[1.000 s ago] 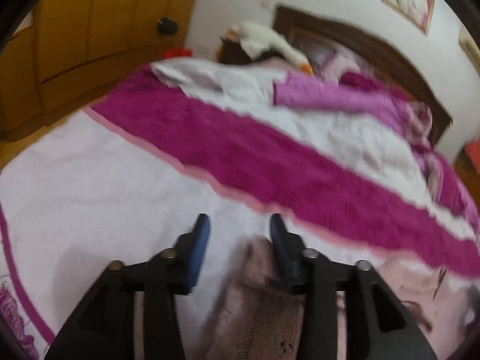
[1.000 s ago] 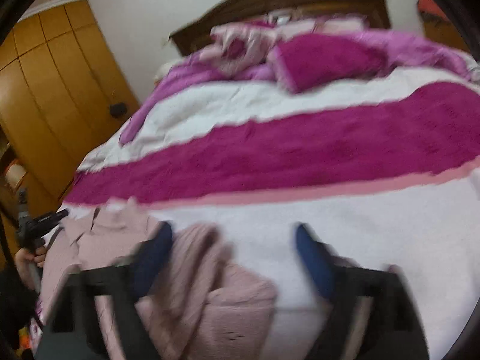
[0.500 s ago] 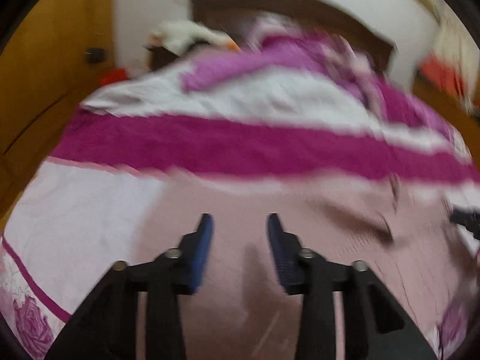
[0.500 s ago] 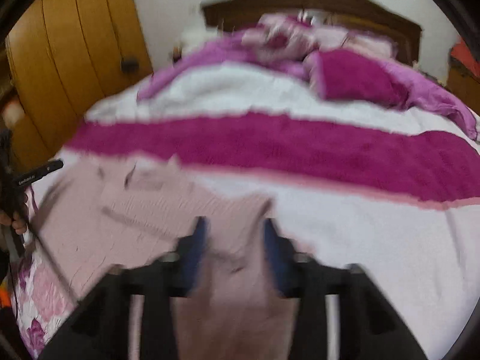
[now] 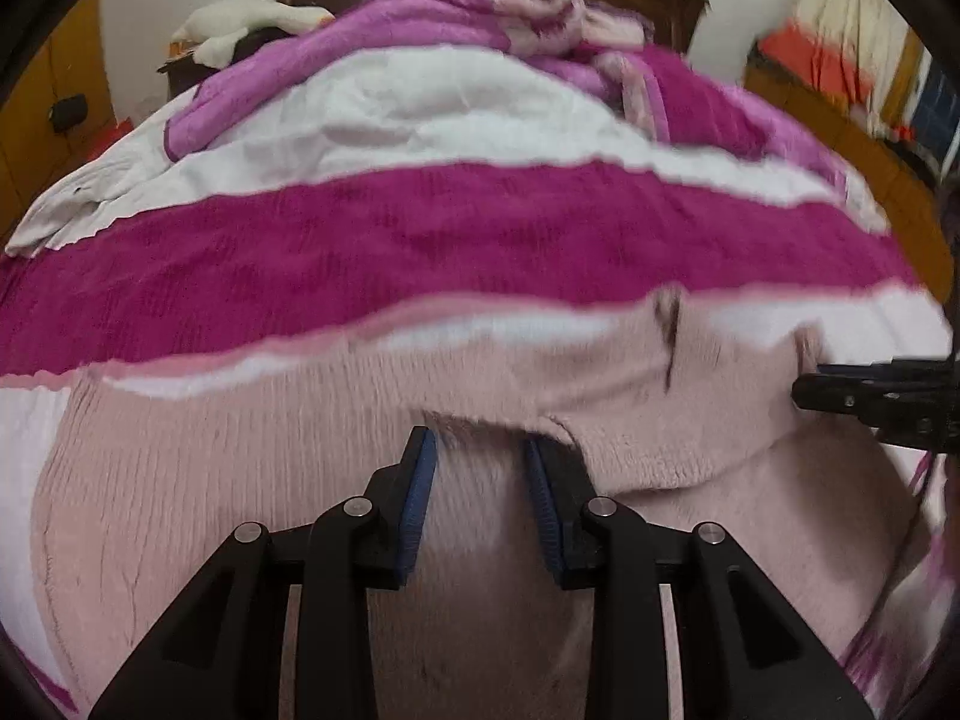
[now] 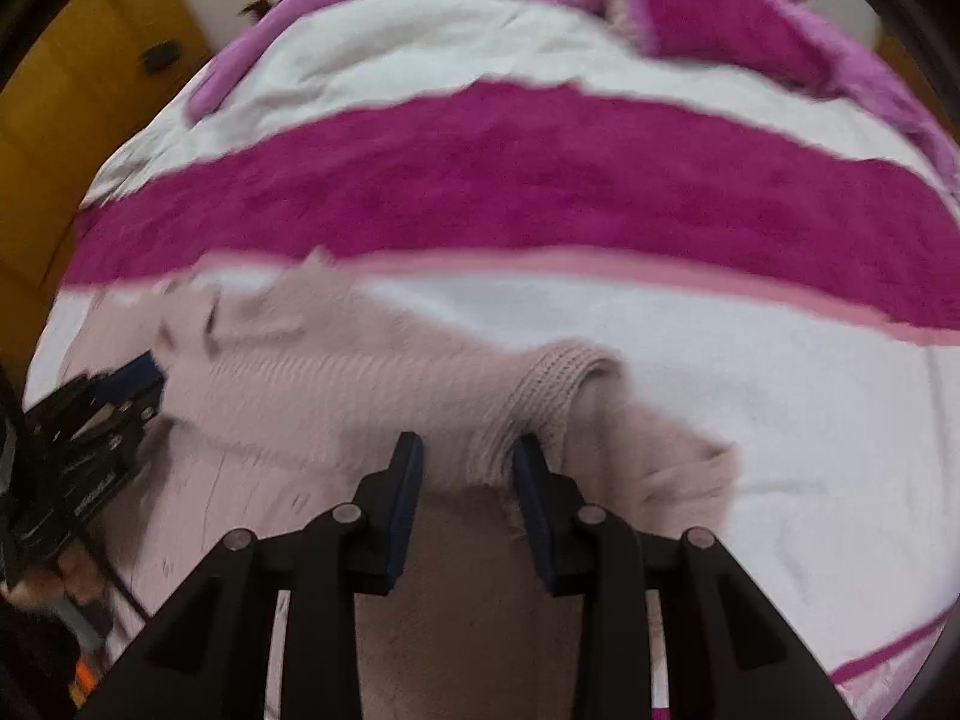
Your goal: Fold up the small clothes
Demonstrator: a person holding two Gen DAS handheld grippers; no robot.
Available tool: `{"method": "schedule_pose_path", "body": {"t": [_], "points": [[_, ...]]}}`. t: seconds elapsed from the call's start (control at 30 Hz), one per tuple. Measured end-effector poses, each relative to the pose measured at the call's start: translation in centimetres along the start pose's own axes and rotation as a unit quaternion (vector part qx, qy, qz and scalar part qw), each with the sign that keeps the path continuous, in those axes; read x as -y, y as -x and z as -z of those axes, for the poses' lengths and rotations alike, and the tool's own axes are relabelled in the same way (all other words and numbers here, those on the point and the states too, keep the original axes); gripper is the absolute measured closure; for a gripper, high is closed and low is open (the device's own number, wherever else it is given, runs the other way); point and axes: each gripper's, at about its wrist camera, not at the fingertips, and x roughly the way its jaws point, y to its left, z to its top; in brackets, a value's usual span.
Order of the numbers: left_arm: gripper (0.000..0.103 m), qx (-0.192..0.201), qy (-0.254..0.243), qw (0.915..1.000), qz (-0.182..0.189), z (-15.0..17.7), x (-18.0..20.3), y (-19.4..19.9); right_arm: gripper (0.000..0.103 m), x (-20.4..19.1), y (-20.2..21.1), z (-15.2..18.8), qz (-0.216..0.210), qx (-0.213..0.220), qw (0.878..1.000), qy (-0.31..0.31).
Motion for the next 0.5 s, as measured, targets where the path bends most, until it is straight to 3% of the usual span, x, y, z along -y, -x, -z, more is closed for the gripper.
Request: {"method": "schedule_pose_path", "body": {"t": [0.03, 0.07, 0.1, 0.13, 0.17, 0.3, 0.5], "points": [[0.094, 0.010, 0.025, 0.9995, 0.014, -0.3, -0.5, 0.9, 0.065, 0.3, 0.5, -0.2, 0.018, 0.021, 1.000, -0.006], [0.094, 0.017, 0.043, 0.9983, 0.035, -0.5, -0.9, 1.9, 0.044, 0.6, 0.8, -0.4, 0.048, 0.043, 0.998, -0.011], [0.094, 0.026, 0.058, 0.9962, 0.060, -0.4, -1.3, 3.2, 0.033, 0.9, 1.0, -0.4, 0.106, 0.066, 0.992, -0.013], [0.092, 0.041, 0.068, 0.9934, 0.083, -0.1, -1.8, 5.2, 0.026, 1.0, 1.1, -0.2, 0.164, 0.079, 0.983, -0.011], [0.092, 0.053, 0.072, 0.9922, 0.087, 0.3, -2.1, 6.5, 0.026, 1.3, 1.2, 0.2, 0.193, 0.091, 0.977, -0.004], [0.091, 0.077, 0.084, 0.9908, 0.073, 2.4, -3.8, 11.0, 0.026, 1.8, 3.1, 2.2, 0.173, 0.115, 0.978, -0.007], [0.091, 0.034, 0.111, 0.9918, 0.054, 5.5, -6.1, 11.0, 0.030, 0.6, 8.0, 5.9, 0.082, 0.125, 0.989, 0.011]]}}
